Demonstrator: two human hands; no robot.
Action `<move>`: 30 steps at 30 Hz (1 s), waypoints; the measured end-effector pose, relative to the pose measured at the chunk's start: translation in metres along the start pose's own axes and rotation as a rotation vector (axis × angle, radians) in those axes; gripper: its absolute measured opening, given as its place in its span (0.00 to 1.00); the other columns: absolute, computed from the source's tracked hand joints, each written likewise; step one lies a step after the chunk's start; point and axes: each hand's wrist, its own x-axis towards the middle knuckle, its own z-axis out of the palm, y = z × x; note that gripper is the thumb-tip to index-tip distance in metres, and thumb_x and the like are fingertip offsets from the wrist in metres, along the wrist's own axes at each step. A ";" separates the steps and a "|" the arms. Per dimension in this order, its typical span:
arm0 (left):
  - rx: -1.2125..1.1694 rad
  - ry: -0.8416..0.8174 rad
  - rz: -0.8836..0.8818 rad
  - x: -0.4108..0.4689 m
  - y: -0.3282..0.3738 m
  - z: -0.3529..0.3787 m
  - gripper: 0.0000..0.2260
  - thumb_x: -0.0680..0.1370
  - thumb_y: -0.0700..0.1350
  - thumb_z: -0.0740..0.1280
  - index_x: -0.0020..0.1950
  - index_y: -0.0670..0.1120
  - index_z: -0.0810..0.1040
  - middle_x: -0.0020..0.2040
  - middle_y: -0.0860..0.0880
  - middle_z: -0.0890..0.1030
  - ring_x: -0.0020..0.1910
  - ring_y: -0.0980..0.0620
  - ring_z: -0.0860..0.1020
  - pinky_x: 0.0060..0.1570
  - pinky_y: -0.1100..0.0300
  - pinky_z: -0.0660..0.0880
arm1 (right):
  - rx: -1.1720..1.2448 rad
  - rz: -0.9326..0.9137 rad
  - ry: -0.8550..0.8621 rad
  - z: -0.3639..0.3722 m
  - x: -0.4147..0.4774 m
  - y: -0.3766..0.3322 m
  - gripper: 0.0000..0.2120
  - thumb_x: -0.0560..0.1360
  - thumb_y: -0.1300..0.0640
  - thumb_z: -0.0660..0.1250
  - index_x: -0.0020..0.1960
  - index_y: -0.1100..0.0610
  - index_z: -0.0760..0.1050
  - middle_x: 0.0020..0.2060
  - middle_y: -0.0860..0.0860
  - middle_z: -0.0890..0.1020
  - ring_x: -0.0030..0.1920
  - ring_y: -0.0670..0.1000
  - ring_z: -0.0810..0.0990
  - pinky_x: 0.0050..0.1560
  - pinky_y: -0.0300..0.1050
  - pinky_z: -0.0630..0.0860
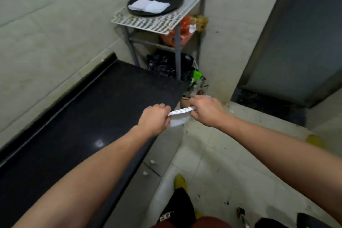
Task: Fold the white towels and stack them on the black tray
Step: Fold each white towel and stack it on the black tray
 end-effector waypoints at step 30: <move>-0.498 0.322 -0.220 0.544 -0.057 -0.108 0.06 0.73 0.46 0.66 0.38 0.45 0.77 0.35 0.49 0.78 0.38 0.46 0.77 0.37 0.55 0.69 | 0.710 0.076 0.193 -0.138 0.451 0.370 0.03 0.65 0.51 0.68 0.37 0.49 0.76 0.31 0.44 0.75 0.35 0.48 0.74 0.37 0.43 0.69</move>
